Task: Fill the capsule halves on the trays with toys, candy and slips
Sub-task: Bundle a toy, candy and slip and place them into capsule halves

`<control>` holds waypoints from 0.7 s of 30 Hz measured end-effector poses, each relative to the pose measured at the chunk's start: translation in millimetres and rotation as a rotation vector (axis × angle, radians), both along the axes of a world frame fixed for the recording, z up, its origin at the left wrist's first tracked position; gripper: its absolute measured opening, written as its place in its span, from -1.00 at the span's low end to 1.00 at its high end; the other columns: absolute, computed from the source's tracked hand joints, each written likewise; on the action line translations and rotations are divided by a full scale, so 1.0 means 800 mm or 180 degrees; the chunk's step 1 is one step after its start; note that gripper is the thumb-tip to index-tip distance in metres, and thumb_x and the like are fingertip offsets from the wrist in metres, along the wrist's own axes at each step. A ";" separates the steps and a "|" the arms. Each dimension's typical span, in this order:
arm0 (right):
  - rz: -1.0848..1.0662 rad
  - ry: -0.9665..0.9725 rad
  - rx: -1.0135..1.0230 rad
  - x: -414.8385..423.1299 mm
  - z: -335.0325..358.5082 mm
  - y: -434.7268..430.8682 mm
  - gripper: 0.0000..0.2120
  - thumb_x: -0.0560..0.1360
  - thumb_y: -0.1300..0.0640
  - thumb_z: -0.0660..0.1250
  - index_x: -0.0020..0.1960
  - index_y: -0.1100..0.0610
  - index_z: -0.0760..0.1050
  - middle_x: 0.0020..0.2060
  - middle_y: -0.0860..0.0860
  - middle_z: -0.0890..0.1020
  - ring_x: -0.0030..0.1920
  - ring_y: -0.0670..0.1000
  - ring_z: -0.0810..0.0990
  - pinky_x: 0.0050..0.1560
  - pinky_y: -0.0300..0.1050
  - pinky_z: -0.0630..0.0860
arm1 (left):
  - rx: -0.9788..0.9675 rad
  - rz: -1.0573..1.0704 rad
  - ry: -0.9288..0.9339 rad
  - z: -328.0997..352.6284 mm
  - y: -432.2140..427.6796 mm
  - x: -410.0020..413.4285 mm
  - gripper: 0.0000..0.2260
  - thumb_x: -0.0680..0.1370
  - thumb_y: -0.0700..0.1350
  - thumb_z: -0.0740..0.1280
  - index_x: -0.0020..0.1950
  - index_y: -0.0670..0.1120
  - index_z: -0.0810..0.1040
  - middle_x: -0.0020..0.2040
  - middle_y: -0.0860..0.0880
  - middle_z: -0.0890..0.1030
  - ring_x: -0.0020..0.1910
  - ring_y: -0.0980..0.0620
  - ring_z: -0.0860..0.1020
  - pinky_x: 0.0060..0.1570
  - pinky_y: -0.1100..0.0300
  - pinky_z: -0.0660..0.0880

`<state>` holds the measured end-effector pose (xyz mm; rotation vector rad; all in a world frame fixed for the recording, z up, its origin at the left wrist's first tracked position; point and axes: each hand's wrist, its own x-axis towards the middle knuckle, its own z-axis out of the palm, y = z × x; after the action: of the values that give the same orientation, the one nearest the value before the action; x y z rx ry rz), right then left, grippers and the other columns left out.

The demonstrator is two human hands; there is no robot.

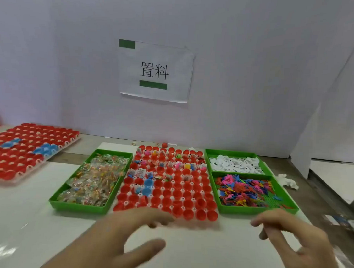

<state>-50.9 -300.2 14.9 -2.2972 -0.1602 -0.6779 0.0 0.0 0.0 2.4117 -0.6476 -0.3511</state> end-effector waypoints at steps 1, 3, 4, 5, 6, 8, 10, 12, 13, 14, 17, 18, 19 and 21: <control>0.0061 -0.0245 -0.0005 0.002 -0.002 -0.012 -0.70 0.45 0.39 0.41 -0.27 0.01 0.64 -0.41 -0.18 0.62 -0.38 -0.17 0.63 -0.25 -0.46 0.47 | -0.0335 0.0232 -0.0380 0.014 0.030 0.022 -0.62 0.52 0.42 0.15 0.27 0.37 0.50 0.18 0.38 0.58 0.15 0.33 0.55 0.14 0.35 0.52; 0.0007 -0.0216 0.0021 0.013 0.006 -0.032 -0.55 0.41 0.56 0.40 -0.25 -0.01 0.66 -0.41 -0.14 0.64 -0.38 -0.13 0.63 -0.23 -0.41 0.51 | -0.0340 0.1190 -0.0790 0.005 0.067 0.066 -0.72 0.57 0.20 0.29 0.28 0.30 0.51 0.17 0.24 0.62 0.07 0.22 0.60 0.08 0.18 0.60; 0.0015 -0.0125 0.0047 0.022 0.011 -0.041 -0.49 0.40 0.59 0.37 -0.26 -0.04 0.66 -0.40 -0.13 0.65 -0.39 -0.12 0.64 -0.24 -0.36 0.53 | -0.0026 0.1617 -0.0862 0.000 0.079 0.094 -0.66 0.59 0.10 0.33 0.37 0.20 0.48 0.27 0.13 0.60 0.13 0.15 0.59 0.13 0.08 0.60; 0.0085 -0.0119 0.0102 0.030 0.008 -0.054 -0.48 0.41 0.59 0.35 -0.27 -0.06 0.67 -0.39 -0.12 0.66 -0.40 -0.11 0.64 -0.24 -0.32 0.55 | 0.0301 0.1903 -0.0782 -0.011 0.081 0.116 -0.59 0.60 0.06 0.34 0.44 0.12 0.42 0.37 0.03 0.54 0.21 0.05 0.57 0.18 0.01 0.57; 0.0112 -0.0050 0.0155 0.035 0.008 -0.063 -0.48 0.42 0.59 0.33 -0.25 -0.05 0.67 -0.38 -0.11 0.67 -0.40 -0.09 0.64 -0.25 -0.30 0.57 | 0.0499 0.2075 -0.0696 -0.026 0.085 0.131 -0.55 0.60 0.05 0.34 0.49 0.08 0.38 0.42 -0.01 0.50 0.27 0.00 0.54 0.22 -0.01 0.55; 0.0186 0.0071 0.0298 0.038 0.001 -0.088 -0.48 0.43 0.59 0.32 -0.22 -0.05 0.68 -0.36 -0.08 0.68 -0.40 -0.08 0.63 -0.26 -0.32 0.57 | 0.0670 0.2211 -0.0722 -0.053 0.090 0.155 -0.57 0.60 0.05 0.36 0.46 0.09 0.42 0.40 -0.02 0.51 0.25 -0.02 0.55 0.19 0.02 0.56; 0.0196 0.0102 0.0229 0.042 -0.007 -0.113 -0.49 0.44 0.58 0.31 -0.18 -0.04 0.68 -0.32 -0.05 0.69 -0.38 -0.07 0.64 -0.26 -0.25 0.59 | 0.0724 0.2328 -0.0978 -0.069 0.090 0.168 -0.75 0.57 0.01 0.40 0.24 0.12 0.55 0.26 0.00 0.60 0.07 0.05 0.57 0.02 0.11 0.60; 0.0171 0.0187 0.0174 0.047 -0.012 -0.132 -0.49 0.45 0.57 0.30 -0.12 -0.05 0.68 -0.28 -0.03 0.70 -0.37 -0.05 0.65 -0.25 -0.19 0.59 | 0.0497 0.2602 -0.1210 -0.073 0.083 0.176 -0.86 0.55 -0.06 0.44 -0.09 0.15 0.52 0.00 0.03 0.67 -0.18 0.16 0.54 -0.25 0.25 0.51; 0.0179 0.0240 0.0165 0.050 -0.017 -0.143 -0.47 0.45 0.59 0.29 -0.11 -0.05 0.68 -0.28 -0.03 0.71 -0.38 -0.04 0.65 -0.26 -0.23 0.58 | 0.0402 0.2712 -0.1288 -0.075 0.080 0.182 -0.78 0.54 -0.08 0.45 -0.19 0.16 0.47 -0.12 0.06 0.65 -0.25 0.20 0.51 -0.33 0.30 0.43; 0.0160 0.0266 0.0140 0.053 -0.019 -0.150 -0.46 0.44 0.60 0.28 -0.10 -0.04 0.68 -0.28 -0.02 0.71 -0.38 -0.03 0.65 -0.27 -0.28 0.57 | 0.0308 0.2796 -0.1290 -0.076 0.078 0.186 -0.73 0.53 -0.09 0.46 -0.25 0.15 0.45 -0.22 0.10 0.62 -0.29 0.22 0.50 -0.36 0.30 0.39; 0.0109 0.0286 0.0210 0.068 -0.029 -0.166 -0.44 0.44 0.62 0.27 -0.11 -0.05 0.67 -0.31 -0.02 0.70 -0.42 -0.03 0.62 -0.31 -0.33 0.54 | 0.0040 0.2939 -0.1307 -0.077 0.074 0.194 -0.75 0.51 -0.10 0.48 -0.28 0.10 0.49 -0.31 0.15 0.55 -0.33 0.19 0.53 -0.40 0.27 0.39; 0.0081 0.0259 0.0291 0.076 -0.031 -0.166 -0.45 0.45 0.61 0.27 -0.12 -0.06 0.67 -0.32 -0.02 0.69 -0.42 -0.04 0.61 -0.32 -0.32 0.54 | -0.0021 0.3009 -0.1331 -0.078 0.074 0.194 -0.79 0.51 -0.10 0.48 -0.26 0.07 0.52 -0.31 0.14 0.55 -0.33 0.19 0.52 -0.41 0.28 0.36; 0.0071 0.0218 0.0363 0.086 -0.033 -0.164 -0.46 0.46 0.58 0.28 -0.14 -0.07 0.67 -0.33 -0.02 0.69 -0.41 -0.03 0.61 -0.32 -0.30 0.55 | -0.0085 0.3085 -0.1373 -0.080 0.075 0.196 -0.83 0.52 -0.09 0.48 -0.22 0.04 0.55 -0.29 0.13 0.55 -0.32 0.19 0.51 -0.42 0.29 0.34; 0.0059 0.0168 0.0512 0.107 -0.035 -0.153 -0.51 0.49 0.51 0.29 -0.16 -0.08 0.67 -0.32 -0.03 0.70 -0.36 -0.01 0.63 -0.28 -0.24 0.58 | -0.0146 0.3240 -0.1456 -0.084 0.077 0.197 -0.89 0.54 -0.08 0.45 -0.16 0.01 0.57 -0.25 0.09 0.57 -0.31 0.15 0.51 -0.43 0.25 0.36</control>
<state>34.9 -423.0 -12.9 -2.1544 -0.0982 -0.5980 157.5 62.0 -67.5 2.4354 0.4357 0.6348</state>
